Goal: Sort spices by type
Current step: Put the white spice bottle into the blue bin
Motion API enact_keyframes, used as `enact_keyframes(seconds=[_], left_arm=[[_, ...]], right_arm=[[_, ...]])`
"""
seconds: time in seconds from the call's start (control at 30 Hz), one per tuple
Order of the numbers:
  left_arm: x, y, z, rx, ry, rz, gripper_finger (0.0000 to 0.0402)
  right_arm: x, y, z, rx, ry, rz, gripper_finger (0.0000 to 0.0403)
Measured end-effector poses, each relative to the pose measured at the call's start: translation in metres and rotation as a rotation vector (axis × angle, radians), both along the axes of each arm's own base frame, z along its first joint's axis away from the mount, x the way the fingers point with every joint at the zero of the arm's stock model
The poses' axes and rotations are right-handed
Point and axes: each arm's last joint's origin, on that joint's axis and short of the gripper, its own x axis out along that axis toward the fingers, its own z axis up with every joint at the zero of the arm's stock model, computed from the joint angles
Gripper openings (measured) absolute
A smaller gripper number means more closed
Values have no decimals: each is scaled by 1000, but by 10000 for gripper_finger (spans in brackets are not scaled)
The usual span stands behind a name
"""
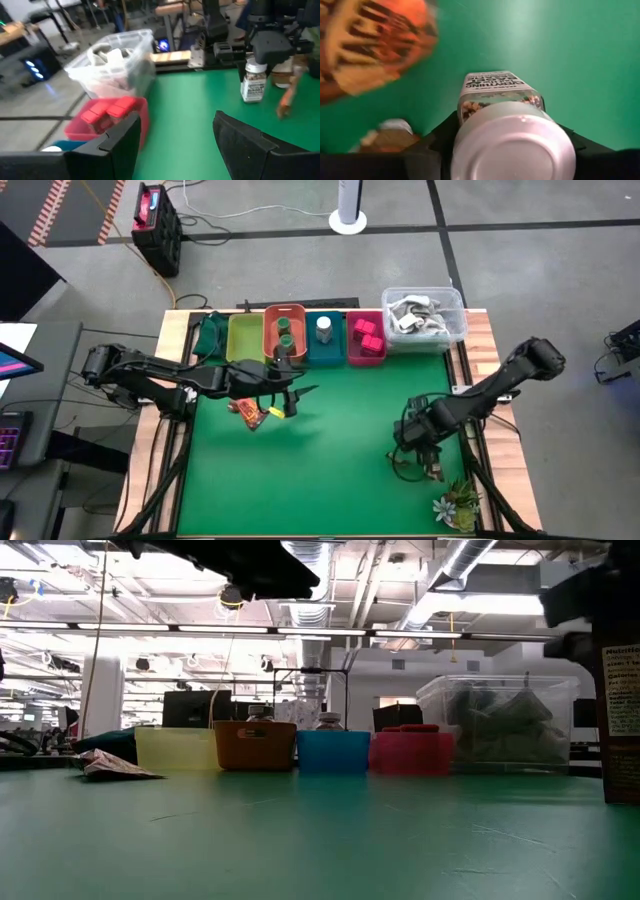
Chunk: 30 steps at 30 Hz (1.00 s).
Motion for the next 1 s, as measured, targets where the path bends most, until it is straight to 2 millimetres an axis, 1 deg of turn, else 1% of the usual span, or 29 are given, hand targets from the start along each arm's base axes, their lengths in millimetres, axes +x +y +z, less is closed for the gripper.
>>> enact_keyframes(seconds=[0.13, 0.23, 0.33, 0.4, 0.47, 0.57, 0.67, 0.73, 0.87, 1.0], left_arm=[[-1, 2, 7, 64, -42, 56, 235], [-4, 3, 16, 116, -86, 100, 235], [-12, 5, 26, 141, -120, 138, 235], [-17, 5, 33, 132, -146, 137, 235], [-24, 5, 35, 130, -164, 111, 234], [-34, 11, 25, 122, -176, 106, 225], [-47, 22, 7, 89, -194, 117, 213], [-56, 30, 0, 64, -227, 149, 205], [-76, 46, -6, 14, -277, 224, 192], [-90, 51, -10, -24, -268, 261, 186]], right_arm=[[7, -19, 17, -62, 36, 20, 222], [19, -35, 32, -102, -7, 58, 222], [36, -51, 46, -116, -104, 105, 224], [48, -63, 56, -120, -190, 125, 225], [58, -76, 64, -136, -266, 146, 225], [70, -95, 73, -177, -373, 171, 225], [88, -112, 79, -219, -435, 176, 225], [102, -122, 78, -235, -409, 188, 225], [141, -143, 79, -276, -387, 239, 225], [173, -172, 82, -301, -352, 256, 225]])
